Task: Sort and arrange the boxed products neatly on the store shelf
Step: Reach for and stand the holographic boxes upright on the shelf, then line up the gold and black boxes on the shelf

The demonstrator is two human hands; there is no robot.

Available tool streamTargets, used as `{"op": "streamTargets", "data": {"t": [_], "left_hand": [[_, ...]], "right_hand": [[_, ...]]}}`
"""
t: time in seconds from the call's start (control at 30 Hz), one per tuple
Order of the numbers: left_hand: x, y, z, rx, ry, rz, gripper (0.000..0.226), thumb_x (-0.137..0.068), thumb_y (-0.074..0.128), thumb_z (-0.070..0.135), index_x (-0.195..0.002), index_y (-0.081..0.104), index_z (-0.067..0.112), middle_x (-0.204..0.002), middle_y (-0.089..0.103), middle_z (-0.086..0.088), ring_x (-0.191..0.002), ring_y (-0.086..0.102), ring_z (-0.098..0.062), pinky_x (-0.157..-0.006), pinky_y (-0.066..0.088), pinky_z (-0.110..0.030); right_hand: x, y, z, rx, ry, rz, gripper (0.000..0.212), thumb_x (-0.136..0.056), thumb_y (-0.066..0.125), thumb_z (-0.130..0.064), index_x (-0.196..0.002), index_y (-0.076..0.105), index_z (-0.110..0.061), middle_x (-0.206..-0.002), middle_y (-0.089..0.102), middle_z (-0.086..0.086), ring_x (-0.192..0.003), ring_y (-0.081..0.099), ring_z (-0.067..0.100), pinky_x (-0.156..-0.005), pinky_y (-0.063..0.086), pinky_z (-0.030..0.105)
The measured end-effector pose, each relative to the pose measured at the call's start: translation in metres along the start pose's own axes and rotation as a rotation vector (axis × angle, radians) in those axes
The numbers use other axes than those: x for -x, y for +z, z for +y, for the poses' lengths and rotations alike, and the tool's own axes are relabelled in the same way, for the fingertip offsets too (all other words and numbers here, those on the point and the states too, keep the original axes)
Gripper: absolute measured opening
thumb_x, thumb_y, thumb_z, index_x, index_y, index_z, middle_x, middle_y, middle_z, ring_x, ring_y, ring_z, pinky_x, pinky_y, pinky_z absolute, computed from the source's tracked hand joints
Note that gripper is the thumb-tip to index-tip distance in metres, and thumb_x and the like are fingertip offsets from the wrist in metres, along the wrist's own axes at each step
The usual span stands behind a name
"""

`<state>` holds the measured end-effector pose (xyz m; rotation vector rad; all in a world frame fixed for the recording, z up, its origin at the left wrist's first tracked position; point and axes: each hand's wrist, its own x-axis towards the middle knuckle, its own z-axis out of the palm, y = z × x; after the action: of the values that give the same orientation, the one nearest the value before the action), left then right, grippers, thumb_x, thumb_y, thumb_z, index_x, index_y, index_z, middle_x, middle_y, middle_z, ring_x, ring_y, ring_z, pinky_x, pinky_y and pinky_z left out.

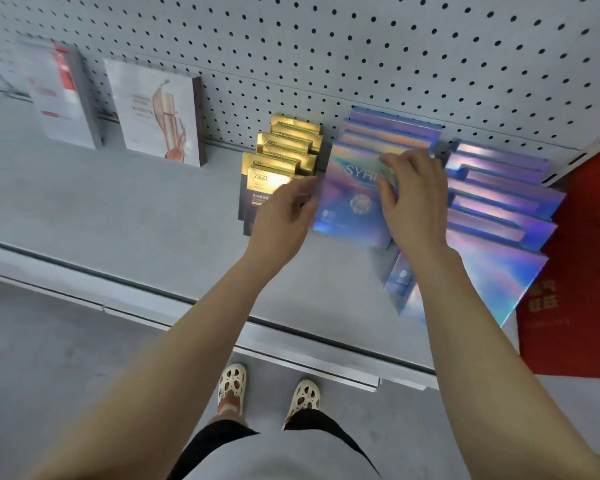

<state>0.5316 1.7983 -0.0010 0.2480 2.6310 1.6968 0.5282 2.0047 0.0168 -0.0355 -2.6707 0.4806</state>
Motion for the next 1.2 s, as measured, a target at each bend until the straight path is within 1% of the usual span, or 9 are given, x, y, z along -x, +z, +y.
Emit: {"op": "streamTargets", "data": {"t": [0.07,0.13,0.43,0.57,0.7,0.77,0.87,1.03,1.2], "left_hand": [[0.013,-0.021,-0.007,0.008,0.005,0.065,0.033,-0.094,0.054,0.014,-0.125,0.062,0.024,-0.114,0.066,0.013,-0.099,0.062,0.004,-0.084,0.049,-0.013],[0.031,-0.049,-0.021,-0.004,-0.017,0.130,0.029,-0.094,0.055,0.014,-0.120,0.064,0.024,-0.110,0.068,0.012,-0.095,0.063,0.004,-0.080,0.047,-0.008],[0.137,-0.214,-0.128,-0.020,-0.281,0.410,0.025,-0.097,0.054,0.017,-0.118,0.064,0.026,-0.108,0.069,0.010,-0.092,0.060,0.008,-0.075,0.041,-0.002],[0.189,-0.307,-0.181,-0.048,-0.377,0.480,0.026,-0.098,0.053,0.019,-0.120,0.063,0.028,-0.109,0.067,0.014,-0.094,0.059,0.007,-0.074,0.042,-0.002],[0.224,-0.393,-0.230,-0.081,-0.450,0.539,0.026,-0.098,0.054,0.020,-0.120,0.062,0.029,-0.106,0.067,0.015,-0.091,0.059,0.007,-0.074,0.043,-0.010],[0.235,-0.432,-0.250,-0.117,-0.483,0.564,0.026,-0.097,0.054,0.019,-0.121,0.062,0.027,-0.104,0.066,0.015,-0.089,0.058,0.008,-0.074,0.041,-0.005],[0.243,-0.481,-0.276,-0.144,-0.521,0.604,0.026,-0.096,0.055,0.017,-0.119,0.064,0.025,-0.102,0.066,0.013,-0.084,0.057,0.013,-0.071,0.039,0.000],[0.223,-0.557,-0.320,-0.147,-0.580,0.657,0.026,-0.096,0.055,0.020,-0.120,0.063,0.026,-0.103,0.065,0.015,-0.088,0.060,0.000,-0.072,0.039,-0.002],[0.172,-0.638,-0.360,-0.161,-0.597,0.694,0.025,-0.096,0.054,0.024,-0.119,0.063,0.031,-0.103,0.064,0.019,-0.085,0.056,0.016,-0.066,0.037,0.003]], "right_hand": [[0.015,0.007,-0.016,-0.045,0.011,-0.017,0.032,-0.091,0.058,-0.016,-0.122,0.065,-0.010,-0.117,0.060,0.016,-0.107,0.053,0.036,-0.093,0.040,0.040],[0.033,0.020,-0.042,-0.103,0.011,-0.059,0.031,-0.093,0.058,-0.015,-0.122,0.065,-0.009,-0.117,0.061,0.016,-0.109,0.054,0.036,-0.095,0.040,0.041],[0.111,0.108,-0.219,-0.308,-0.167,-0.332,0.027,-0.101,0.054,-0.021,-0.124,0.064,-0.012,-0.118,0.062,0.009,-0.109,0.057,0.026,-0.094,0.047,0.040],[0.130,0.150,-0.323,-0.344,-0.246,-0.416,0.028,-0.101,0.053,-0.023,-0.125,0.064,-0.013,-0.119,0.062,0.007,-0.106,0.056,0.025,-0.093,0.045,0.037],[0.138,0.191,-0.425,-0.385,-0.340,-0.453,0.028,-0.100,0.055,-0.022,-0.124,0.065,-0.011,-0.117,0.063,0.009,-0.106,0.057,0.028,-0.093,0.043,0.036],[0.136,0.209,-0.472,-0.383,-0.377,-0.497,0.028,-0.100,0.054,-0.022,-0.124,0.064,-0.010,-0.118,0.063,0.011,-0.107,0.056,0.030,-0.093,0.043,0.038],[0.126,0.231,-0.530,-0.376,-0.434,-0.538,0.029,-0.101,0.053,-0.024,-0.125,0.063,-0.011,-0.119,0.062,0.011,-0.108,0.055,0.031,-0.095,0.044,0.041],[0.090,0.277,-0.610,-0.341,-0.497,-0.579,0.030,-0.102,0.051,-0.025,-0.126,0.063,-0.011,-0.120,0.062,0.012,-0.108,0.054,0.031,-0.094,0.043,0.042],[0.039,0.335,-0.681,-0.382,-0.492,-0.564,0.030,-0.101,0.052,-0.025,-0.125,0.063,-0.013,-0.119,0.062,0.009,-0.108,0.054,0.028,-0.094,0.043,0.042]]}}
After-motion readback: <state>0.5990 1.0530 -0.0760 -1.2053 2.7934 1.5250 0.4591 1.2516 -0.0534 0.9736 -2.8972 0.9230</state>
